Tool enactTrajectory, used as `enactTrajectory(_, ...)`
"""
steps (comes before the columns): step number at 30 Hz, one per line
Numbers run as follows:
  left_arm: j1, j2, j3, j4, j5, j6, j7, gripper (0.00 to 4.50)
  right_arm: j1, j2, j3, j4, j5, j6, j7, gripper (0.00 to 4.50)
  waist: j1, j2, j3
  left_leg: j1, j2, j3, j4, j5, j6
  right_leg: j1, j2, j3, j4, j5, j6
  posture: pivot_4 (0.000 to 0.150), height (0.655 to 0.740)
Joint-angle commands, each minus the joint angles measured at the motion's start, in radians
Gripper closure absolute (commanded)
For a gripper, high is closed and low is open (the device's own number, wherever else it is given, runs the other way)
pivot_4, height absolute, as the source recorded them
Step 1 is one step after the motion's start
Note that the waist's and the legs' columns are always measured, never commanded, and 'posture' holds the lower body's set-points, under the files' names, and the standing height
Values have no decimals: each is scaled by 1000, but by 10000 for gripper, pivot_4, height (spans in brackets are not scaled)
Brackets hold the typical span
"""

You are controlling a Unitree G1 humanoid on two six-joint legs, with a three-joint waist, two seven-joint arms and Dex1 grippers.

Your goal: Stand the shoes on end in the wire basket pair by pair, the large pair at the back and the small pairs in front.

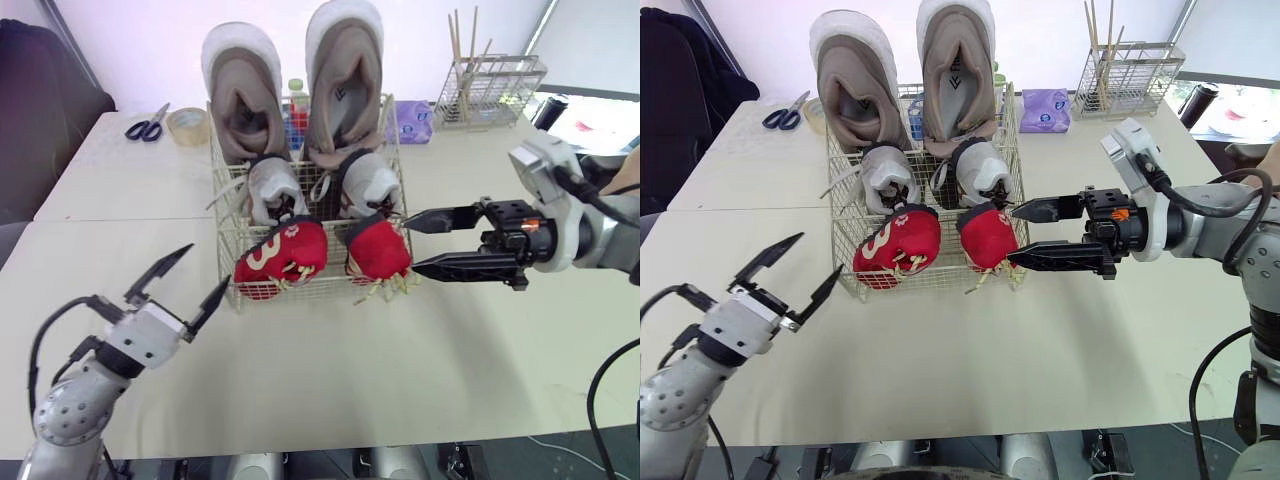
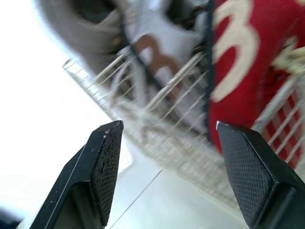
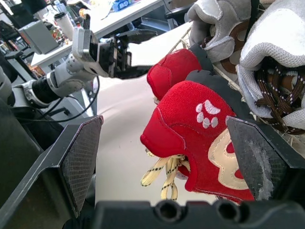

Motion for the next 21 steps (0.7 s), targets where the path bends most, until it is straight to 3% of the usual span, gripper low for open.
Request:
enactTrajectory(1, 11, -29, 192, -79, -89, 152, 99, 12694, 6, -14, -23, -20, -3, -15, 19, 0, 1, 0, 0, 0, 0, 0, 0, 0, 0, 0, 0, 0, 0, 0, 0, 1500, 7400)
enactTrajectory(3, 25, -43, 288, -76, -128, 245, 135, 12694, 15, -24, -33, -12, -12, -17, 25, 0, 0, 0, 0, 0, 0, -1, 0, 0, 0, 0, 0, 0, 0, 0, 1, 1500, 7400)
enactTrajectory(6, 88, -50, 383, -12, -250, 420, 119, 4868, 40, -48, -48, 22, -55, -44, 42, 0, 0, 0, 0, 0, 0, -1, 0, 0, 0, 0, 0, 0, 0, 1, 1, 1500, 7400)
enactTrajectory(7, 112, -43, 376, -5, -333, 532, 96, 305, 55, -64, -53, 36, -77, -58, 53, 0, 0, 0, 0, 0, 0, 0, 0, 0, 0, 0, 0, 0, 0, 0, 1, 1500, 7400)
enactTrajectory(10, 126, -7, 339, -13, -447, 766, 89, 305, 99, -101, -74, 71, -124, -91, 75, 0, 4, -1, 1, 0, 0, -1, 0, 0, 0, 0, 0, 0, -1, -1, -2, 1500, 7400)
enactTrajectory(13, 59, -2, 352, -41, -569, 861, 109, 305, 176, -119, -109, 88, -155, -109, 77, 0, 13, -3, 1, 0, -1, -2, 0, 0, 0, 0, 0, 0, -1, -2, -3, 1500, 7400)
enactTrajectory(21, -29, 41, 357, -53, -733, 964, 75, 305, 390, -54, -190, 52, -199, -170, 19, 0, 13, -4, 0, 0, -1, -1, 1, 0, 0, 1, 0, 1, 0, 0, 1, 1500, 7400)
